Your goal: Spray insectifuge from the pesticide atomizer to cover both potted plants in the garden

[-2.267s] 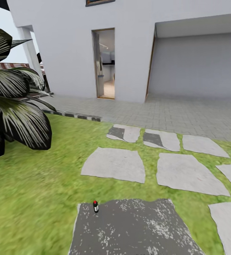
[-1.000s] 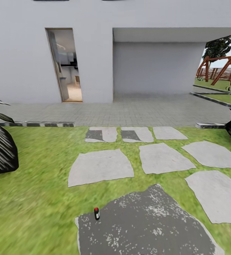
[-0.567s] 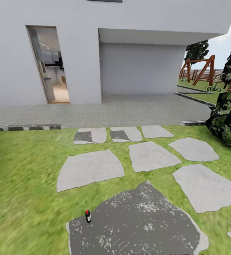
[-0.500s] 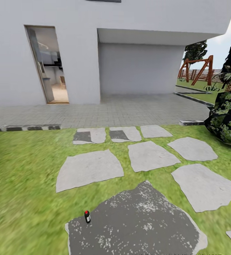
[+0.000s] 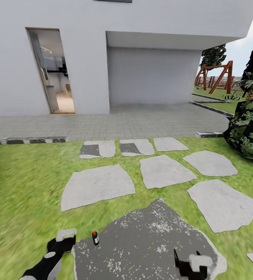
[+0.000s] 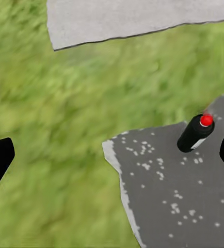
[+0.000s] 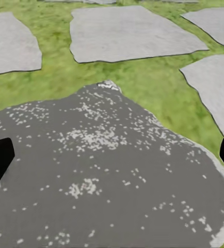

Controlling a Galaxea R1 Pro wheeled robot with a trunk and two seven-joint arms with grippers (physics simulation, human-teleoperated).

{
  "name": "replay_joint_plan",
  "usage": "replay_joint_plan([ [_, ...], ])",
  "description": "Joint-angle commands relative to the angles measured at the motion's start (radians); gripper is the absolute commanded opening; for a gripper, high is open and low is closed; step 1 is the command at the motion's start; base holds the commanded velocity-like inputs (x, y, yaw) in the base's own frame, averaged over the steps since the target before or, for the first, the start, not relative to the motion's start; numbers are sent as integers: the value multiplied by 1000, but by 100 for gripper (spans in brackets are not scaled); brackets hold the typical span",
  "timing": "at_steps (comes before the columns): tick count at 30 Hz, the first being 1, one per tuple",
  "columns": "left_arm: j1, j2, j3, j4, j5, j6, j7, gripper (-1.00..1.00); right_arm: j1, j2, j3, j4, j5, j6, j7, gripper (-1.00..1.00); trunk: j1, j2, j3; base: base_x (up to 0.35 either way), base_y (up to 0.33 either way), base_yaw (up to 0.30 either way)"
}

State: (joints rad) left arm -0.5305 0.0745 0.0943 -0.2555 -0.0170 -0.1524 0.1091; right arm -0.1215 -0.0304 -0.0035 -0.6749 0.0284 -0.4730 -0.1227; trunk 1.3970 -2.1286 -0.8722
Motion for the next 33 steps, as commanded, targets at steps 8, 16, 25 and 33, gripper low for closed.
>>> replay_joint_plan([
  [8,-16,-1,0,2,-60,-2,-3,100,-190,-2,-3,-112,2,239,-3,100,0,0,-1,0,0,0],
  [16,-13,0,1,-1,-62,-10,-3,100,-200,-1,1,-104,4,247,-1,100,0,0,-1,-1,11,0],
  [25,-14,0,1,-1,-60,-12,-3,100,-201,0,1,-38,3,246,-1,100,0,0,-1,-72,240,-84],
  [33,-14,-1,1,-1,-60,-13,-4,100,-201,0,0,-35,2,245,-1,100,0,0,-1,-18,292,-274],
])
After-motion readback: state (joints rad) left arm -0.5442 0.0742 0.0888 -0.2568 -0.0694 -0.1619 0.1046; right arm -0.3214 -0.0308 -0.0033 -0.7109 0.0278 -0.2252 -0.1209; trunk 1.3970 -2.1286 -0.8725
